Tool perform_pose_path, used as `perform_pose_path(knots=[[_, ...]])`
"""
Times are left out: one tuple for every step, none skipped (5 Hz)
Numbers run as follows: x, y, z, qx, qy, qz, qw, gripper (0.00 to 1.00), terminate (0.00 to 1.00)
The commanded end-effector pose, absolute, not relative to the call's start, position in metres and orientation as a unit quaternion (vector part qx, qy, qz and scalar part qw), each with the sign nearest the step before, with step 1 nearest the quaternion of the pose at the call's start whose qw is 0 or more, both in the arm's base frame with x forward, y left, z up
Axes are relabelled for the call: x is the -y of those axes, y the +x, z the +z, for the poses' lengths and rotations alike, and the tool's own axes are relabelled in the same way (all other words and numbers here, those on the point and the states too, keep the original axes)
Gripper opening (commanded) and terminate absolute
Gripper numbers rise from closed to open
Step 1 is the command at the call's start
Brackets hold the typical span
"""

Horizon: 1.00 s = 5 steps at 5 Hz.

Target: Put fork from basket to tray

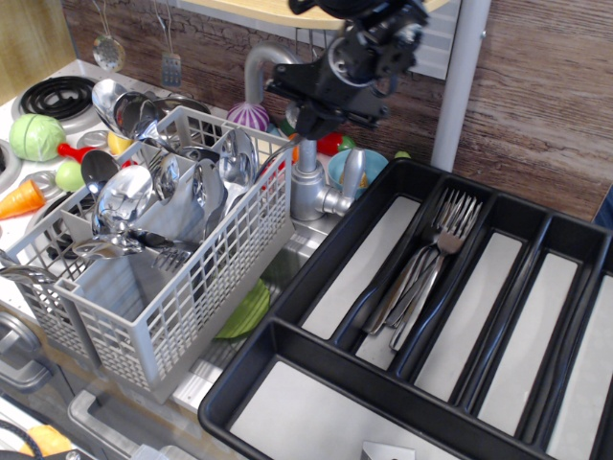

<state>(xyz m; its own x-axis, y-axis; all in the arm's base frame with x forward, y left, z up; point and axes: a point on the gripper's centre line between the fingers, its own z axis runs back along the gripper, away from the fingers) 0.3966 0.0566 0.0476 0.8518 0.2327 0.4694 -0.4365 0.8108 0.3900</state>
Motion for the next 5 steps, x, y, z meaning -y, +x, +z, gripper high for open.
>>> perform_pose_path(knots=[[-0.068, 0.38, 0.101, 0.262, 0.303, 0.187, 0.897, 0.0, 0.0], [-0.074, 0.373, 0.122, 0.27, 0.334, 0.18, 0.885, 0.0, 0.0], [-0.069, 0.362, 0.157, 0.253, 0.335, 0.164, 0.893, 0.0, 0.0], [-0.05, 0.358, 0.183, 0.245, 0.286, 0.164, 0.912, 0.0, 0.0], [-0.029, 0.364, 0.21, 0.207, 0.229, 0.14, 0.941, 0.0, 0.0]])
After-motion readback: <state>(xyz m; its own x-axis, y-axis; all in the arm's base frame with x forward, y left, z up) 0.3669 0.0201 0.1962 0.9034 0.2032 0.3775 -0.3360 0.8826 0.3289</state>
